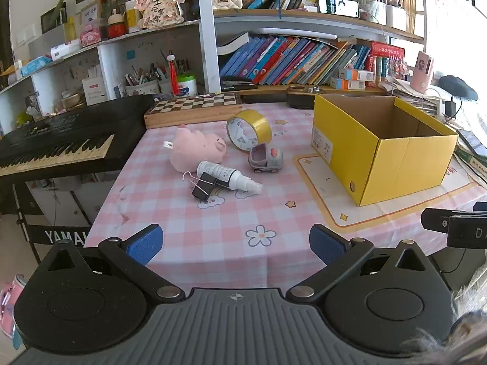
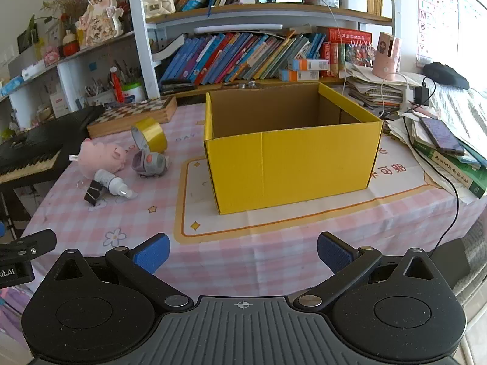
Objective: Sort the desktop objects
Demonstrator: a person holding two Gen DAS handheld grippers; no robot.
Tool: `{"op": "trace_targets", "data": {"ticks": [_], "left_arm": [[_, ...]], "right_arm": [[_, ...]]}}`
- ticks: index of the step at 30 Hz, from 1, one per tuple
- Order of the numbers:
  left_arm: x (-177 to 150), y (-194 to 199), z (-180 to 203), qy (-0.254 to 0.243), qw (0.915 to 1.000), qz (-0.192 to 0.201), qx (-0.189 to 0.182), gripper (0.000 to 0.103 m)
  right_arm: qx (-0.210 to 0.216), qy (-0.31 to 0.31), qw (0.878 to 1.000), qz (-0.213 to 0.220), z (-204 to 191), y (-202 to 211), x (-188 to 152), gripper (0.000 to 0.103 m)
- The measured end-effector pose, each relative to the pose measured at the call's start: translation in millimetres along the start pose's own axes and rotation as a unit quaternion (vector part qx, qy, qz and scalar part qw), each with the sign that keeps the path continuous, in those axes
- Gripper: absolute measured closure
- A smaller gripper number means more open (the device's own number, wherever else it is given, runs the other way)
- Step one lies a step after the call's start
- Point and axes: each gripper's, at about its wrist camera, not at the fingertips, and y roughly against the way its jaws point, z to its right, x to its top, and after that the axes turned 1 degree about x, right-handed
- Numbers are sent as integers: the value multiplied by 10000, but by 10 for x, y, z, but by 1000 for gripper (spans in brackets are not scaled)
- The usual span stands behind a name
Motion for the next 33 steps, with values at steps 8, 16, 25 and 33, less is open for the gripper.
{"op": "trace_targets", "data": {"ticks": [8, 16, 25, 33], "left_arm": [[-3, -40, 15, -18, 10000, -22, -15, 0], [14, -74, 12, -8, 10000, -71, -8, 0], [17, -93, -2, 4, 9999, -124, -2, 0], [22, -109, -16, 20, 9998, -173, 6, 0]], "right_arm": [[-4, -10, 10000, -1, 2, -11, 5, 0], [10, 8, 10000, -19, -6, -38, 15, 0], [30, 40, 10000, -78, -33, -82, 33, 0], [30, 83, 9999, -105, -52, -92, 33, 0]]}}
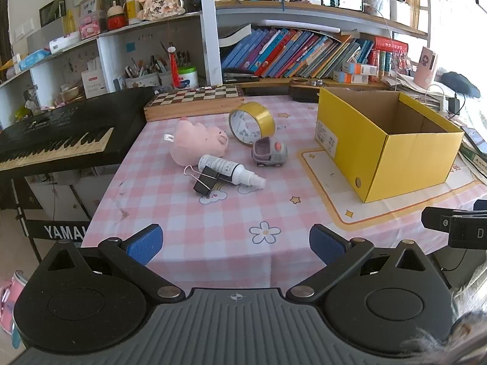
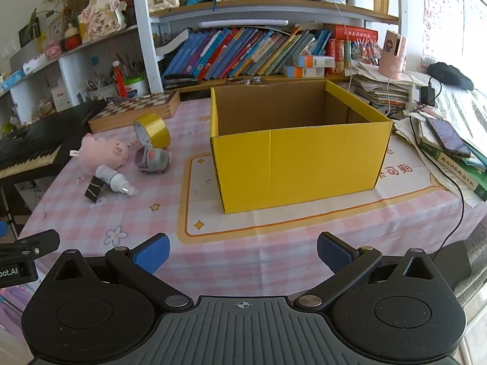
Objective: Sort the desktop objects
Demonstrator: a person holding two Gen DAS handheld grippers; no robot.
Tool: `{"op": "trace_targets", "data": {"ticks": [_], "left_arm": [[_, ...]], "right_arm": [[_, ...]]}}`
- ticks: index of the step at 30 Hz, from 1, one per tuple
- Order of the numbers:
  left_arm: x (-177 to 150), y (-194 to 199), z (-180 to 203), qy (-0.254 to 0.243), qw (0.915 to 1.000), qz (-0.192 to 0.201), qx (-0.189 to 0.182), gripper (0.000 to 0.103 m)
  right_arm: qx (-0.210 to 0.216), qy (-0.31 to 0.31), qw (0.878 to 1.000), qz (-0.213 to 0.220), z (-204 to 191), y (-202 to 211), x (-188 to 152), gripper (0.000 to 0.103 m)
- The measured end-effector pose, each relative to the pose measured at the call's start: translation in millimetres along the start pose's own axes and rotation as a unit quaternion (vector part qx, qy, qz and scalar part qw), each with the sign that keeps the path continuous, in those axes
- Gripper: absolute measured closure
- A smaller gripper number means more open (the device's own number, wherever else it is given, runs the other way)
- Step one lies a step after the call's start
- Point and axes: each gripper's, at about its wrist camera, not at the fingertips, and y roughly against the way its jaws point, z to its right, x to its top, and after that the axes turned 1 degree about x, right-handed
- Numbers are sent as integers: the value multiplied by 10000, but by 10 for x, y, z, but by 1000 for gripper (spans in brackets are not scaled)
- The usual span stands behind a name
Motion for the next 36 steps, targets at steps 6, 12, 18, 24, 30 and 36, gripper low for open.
{"op": "trace_targets", "data": {"ticks": [6, 12, 18, 24, 30, 36], "left_arm": [[-2, 3, 15, -24, 10000, -9, -26, 0], [-14, 9, 22, -46, 10000, -35, -59, 0], [-18, 3, 17, -36, 10000, -49, -66, 0], [-20, 18, 9, -39, 9999, 35, -136, 0], [-2, 18, -1, -33, 9998, 72, -169, 0], [2, 17, -9, -46, 9998, 77, -197, 0]], "right_arm": [[-15, -22, 10000, -17, 8, 0, -13, 0], [-3, 5, 10000, -46, 5, 5, -21, 0], [45, 84, 9999, -72, -33, 14, -29, 0], [59, 131, 9999, -39, -58, 28, -15, 0], [162, 121, 9998, 69, -65, 67, -1, 0], [164, 88, 9998, 23, -69, 45, 3, 0]]}}
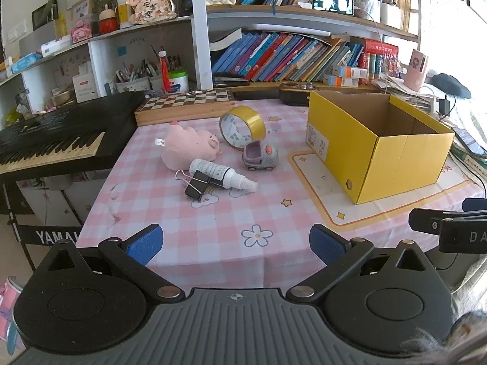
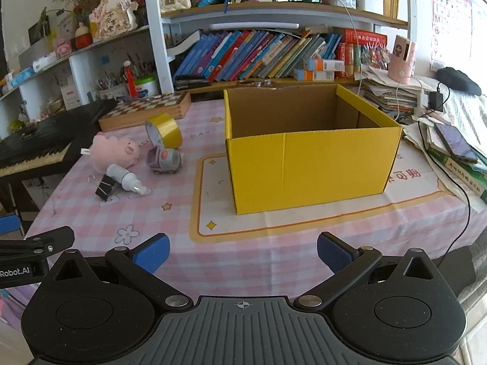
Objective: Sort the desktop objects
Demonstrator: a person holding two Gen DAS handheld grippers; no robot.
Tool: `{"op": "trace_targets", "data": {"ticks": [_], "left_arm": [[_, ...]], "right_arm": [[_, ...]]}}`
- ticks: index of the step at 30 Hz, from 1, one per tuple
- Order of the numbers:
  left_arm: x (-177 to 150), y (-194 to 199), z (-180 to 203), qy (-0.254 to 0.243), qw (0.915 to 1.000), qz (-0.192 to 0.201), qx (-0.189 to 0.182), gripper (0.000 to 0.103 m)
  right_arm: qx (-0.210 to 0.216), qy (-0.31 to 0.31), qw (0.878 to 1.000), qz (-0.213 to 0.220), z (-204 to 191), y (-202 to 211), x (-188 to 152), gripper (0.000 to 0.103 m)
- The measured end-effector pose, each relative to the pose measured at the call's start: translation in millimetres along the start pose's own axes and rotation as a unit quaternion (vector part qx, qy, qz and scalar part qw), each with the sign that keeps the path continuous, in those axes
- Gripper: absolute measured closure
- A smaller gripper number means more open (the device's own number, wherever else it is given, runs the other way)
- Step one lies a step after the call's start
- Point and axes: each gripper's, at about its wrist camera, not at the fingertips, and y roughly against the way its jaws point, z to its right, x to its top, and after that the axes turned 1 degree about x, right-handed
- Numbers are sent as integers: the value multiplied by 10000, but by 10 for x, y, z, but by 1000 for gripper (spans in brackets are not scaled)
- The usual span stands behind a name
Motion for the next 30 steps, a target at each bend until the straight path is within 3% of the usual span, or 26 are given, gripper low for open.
{"op": "trace_targets", "data": {"ticks": [23, 30], "left_arm": [[12, -32, -319, 107, 9999, 51, 43, 0], [-27, -62, -428, 253, 9996, -101, 121, 0]], "right_arm": [[563, 339, 9978, -11, -390, -90, 112, 0], [702, 588, 9957, -116, -527, -152, 136, 0]]}}
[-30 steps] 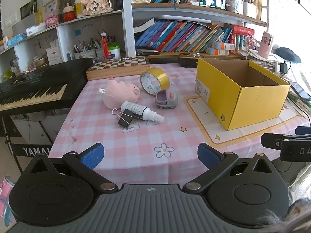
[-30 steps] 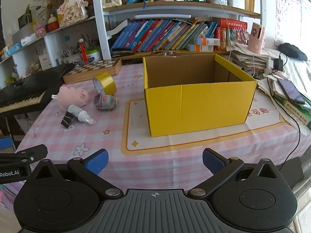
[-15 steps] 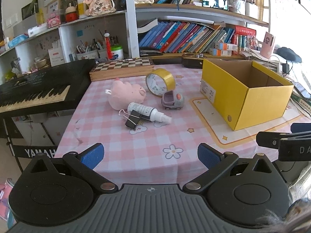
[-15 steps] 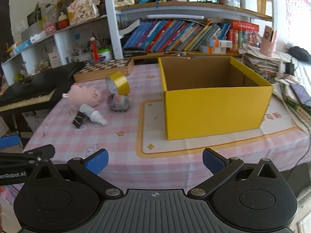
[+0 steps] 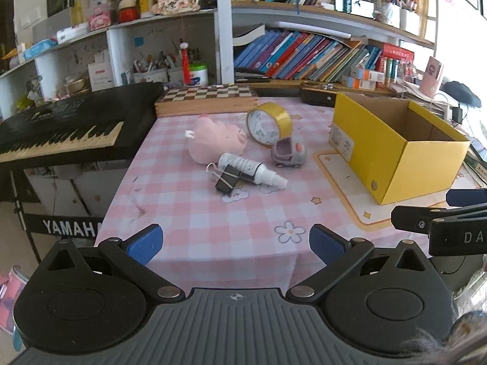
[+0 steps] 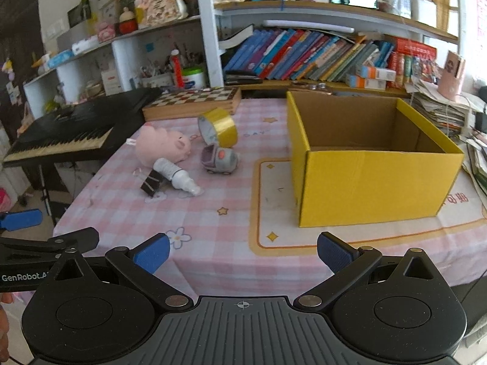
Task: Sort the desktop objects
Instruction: 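Grasp the black binder clip with the left tool while the right tool grasps the grey toy robot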
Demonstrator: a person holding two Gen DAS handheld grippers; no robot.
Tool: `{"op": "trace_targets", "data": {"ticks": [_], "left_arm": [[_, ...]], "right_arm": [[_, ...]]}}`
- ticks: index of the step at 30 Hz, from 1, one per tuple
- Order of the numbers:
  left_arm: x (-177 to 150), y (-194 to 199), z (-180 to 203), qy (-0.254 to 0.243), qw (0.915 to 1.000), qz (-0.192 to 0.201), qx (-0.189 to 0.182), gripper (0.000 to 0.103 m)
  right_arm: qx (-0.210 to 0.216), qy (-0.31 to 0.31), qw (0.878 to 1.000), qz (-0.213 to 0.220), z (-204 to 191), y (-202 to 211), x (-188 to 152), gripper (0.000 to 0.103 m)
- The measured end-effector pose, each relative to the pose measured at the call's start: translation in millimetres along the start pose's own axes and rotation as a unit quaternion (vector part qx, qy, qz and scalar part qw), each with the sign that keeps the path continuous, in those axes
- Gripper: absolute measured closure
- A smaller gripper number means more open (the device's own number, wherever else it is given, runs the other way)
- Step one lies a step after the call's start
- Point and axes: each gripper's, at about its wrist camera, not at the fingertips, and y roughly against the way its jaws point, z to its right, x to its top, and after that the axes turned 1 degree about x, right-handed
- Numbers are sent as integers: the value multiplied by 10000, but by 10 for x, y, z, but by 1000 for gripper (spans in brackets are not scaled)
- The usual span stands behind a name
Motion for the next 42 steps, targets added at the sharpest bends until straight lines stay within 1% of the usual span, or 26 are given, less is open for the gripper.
{"op": "trace_targets", "data": {"ticks": [9, 15, 19, 21, 22, 24, 26, 31, 36, 40, 42], "left_arm": [[-30, -124, -59, 223, 9995, -201, 99, 0], [22, -253, -122, 312, 9989, -252, 229, 0], [103, -368, -176, 445, 9985, -253, 208, 2], [144, -455, -181, 444, 9983, -308, 222, 5], [165, -496, -193, 457, 9981, -327, 232, 6], [206, -595, -204, 508, 9977, -392, 230, 13], [245, -708, -206, 556, 9970, -483, 251, 17], [344, -983, -206, 559, 9965, -544, 315, 23], [422, -1257, -151, 286, 9975, -579, 293, 35], [481, -1507, -120, 82, 9973, -647, 322, 39], [526, -1626, -111, 6, 9970, -708, 308, 44]], "right_arm": [[156, 595, 9981, -77, -171, -120, 50, 0], [372, 633, 9973, -65, -174, -323, 207, 0], [562, 692, 9960, -61, -184, -494, 347, 1], [667, 735, 9950, -82, -193, -586, 417, 4], [707, 761, 9945, -93, -198, -632, 452, 7], [763, 811, 9937, -130, -209, -748, 529, 10], [796, 812, 9934, -164, -220, -868, 614, 15], [785, 686, 9941, -306, -195, -1176, 795, 15], [749, 581, 9940, -549, -156, -1458, 885, 15], [676, 500, 9940, -695, -140, -1671, 942, 15], [645, 480, 9940, -743, -136, -1767, 972, 15]]}}
